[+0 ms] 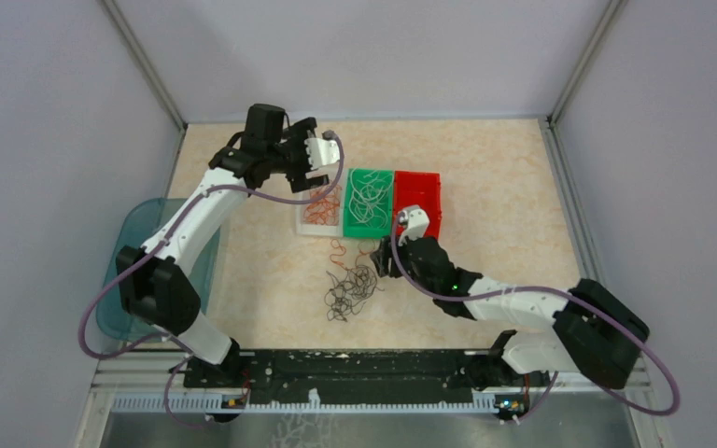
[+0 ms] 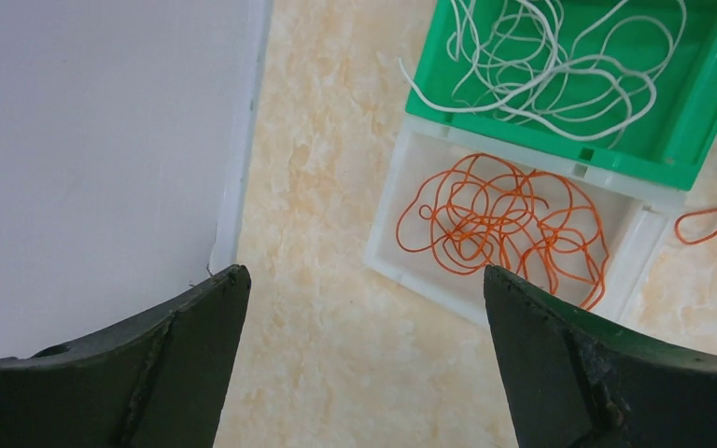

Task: Untangle the cables
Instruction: Place the cable in the bin, then pick up the cable at the center of the board.

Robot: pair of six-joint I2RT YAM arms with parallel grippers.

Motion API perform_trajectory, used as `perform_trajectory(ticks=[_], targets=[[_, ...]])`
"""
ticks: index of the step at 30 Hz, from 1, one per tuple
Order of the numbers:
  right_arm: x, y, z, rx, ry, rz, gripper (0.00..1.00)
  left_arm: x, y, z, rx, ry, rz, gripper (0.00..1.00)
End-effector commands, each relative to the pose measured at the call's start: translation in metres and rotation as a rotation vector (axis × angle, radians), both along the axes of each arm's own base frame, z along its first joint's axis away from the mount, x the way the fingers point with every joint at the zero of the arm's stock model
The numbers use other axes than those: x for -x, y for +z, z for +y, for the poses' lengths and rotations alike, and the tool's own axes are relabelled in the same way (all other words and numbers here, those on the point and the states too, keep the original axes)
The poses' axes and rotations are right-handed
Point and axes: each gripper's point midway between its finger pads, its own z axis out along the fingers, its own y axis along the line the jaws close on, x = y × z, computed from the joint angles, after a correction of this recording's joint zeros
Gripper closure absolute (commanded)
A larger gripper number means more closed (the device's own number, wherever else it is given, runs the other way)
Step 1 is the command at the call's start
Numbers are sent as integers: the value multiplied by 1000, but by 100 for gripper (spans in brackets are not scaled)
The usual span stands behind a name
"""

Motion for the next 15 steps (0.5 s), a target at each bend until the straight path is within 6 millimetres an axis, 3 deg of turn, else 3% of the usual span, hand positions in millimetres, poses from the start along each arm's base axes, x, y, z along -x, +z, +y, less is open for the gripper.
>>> perform_trajectory(ticks=[1, 2, 7, 11, 15], targets=[[-25, 26, 46, -71, 59, -29, 47, 13, 35, 3, 174, 149, 62, 1], [-29, 30, 55, -80, 73, -33, 49, 14, 45, 5, 209, 187, 54, 1], [-40, 13, 74, -13, 94, 10, 58, 12, 64, 22, 242, 320, 36, 1], [-42, -5, 75, 64, 86, 46, 60, 13, 75, 31, 264, 372, 28, 1], [-41, -23, 75, 148, 93, 62, 62, 14, 102, 35, 390, 416, 16, 1]])
